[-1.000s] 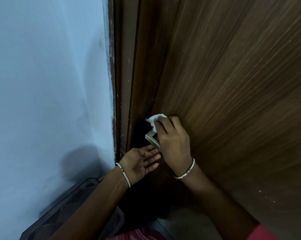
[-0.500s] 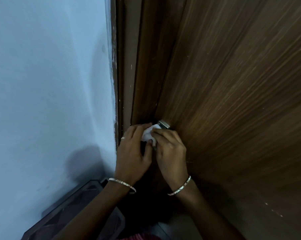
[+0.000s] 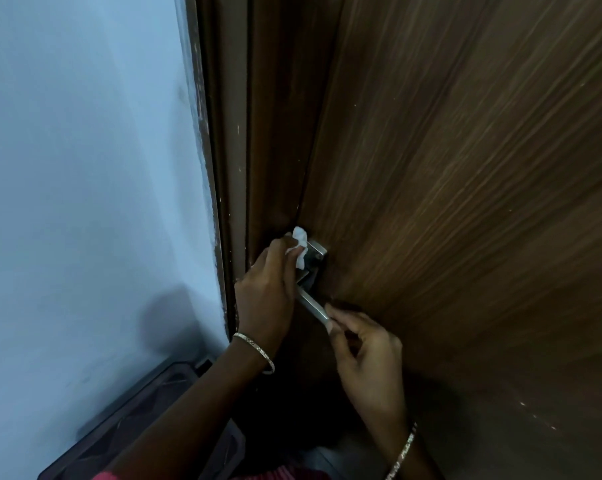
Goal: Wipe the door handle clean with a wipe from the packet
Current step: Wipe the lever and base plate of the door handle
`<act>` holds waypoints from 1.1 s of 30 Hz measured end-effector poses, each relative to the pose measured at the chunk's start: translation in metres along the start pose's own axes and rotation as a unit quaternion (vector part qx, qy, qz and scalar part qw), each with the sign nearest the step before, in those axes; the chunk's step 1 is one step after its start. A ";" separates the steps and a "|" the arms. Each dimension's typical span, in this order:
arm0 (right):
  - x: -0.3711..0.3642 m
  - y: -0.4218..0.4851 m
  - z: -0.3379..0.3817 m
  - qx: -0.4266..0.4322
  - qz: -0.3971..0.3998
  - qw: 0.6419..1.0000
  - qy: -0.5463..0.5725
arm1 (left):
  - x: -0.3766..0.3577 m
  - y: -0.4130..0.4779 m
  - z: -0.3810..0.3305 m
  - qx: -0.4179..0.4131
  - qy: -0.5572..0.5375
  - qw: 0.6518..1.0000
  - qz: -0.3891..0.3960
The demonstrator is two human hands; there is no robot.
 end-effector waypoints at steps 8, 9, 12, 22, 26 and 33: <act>-0.001 0.000 -0.007 0.001 -0.015 0.999 0.030 | -0.020 -0.001 0.008 0.032 -0.031 0.999 -0.005; -0.001 0.000 -0.007 0.003 -0.012 0.999 0.033 | -0.019 -0.004 0.009 0.051 -0.019 0.998 0.015; -0.002 0.002 -0.008 0.003 -0.007 0.999 0.039 | -0.016 -0.010 0.014 0.102 0.023 0.992 0.066; -0.005 0.000 -0.009 0.003 -0.013 0.999 0.033 | -0.010 0.018 -0.003 0.096 -0.053 0.994 -0.012; -0.007 0.000 -0.011 0.007 -0.022 0.999 0.041 | -0.017 -0.009 0.010 0.177 -0.025 0.981 0.071; -0.012 0.001 -0.012 -0.007 -0.020 0.998 0.058 | -0.018 -0.015 0.018 0.314 -0.129 0.936 0.094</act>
Point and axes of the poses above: each hand's wrist, its own y-axis towards the middle knuckle, its own x-axis out of the back of the hand, z = x × y, the point moved 2 cm from there along y, towards the middle knuckle, and after that the axes turned 15 degrees about -x, right-handed, at the moved point
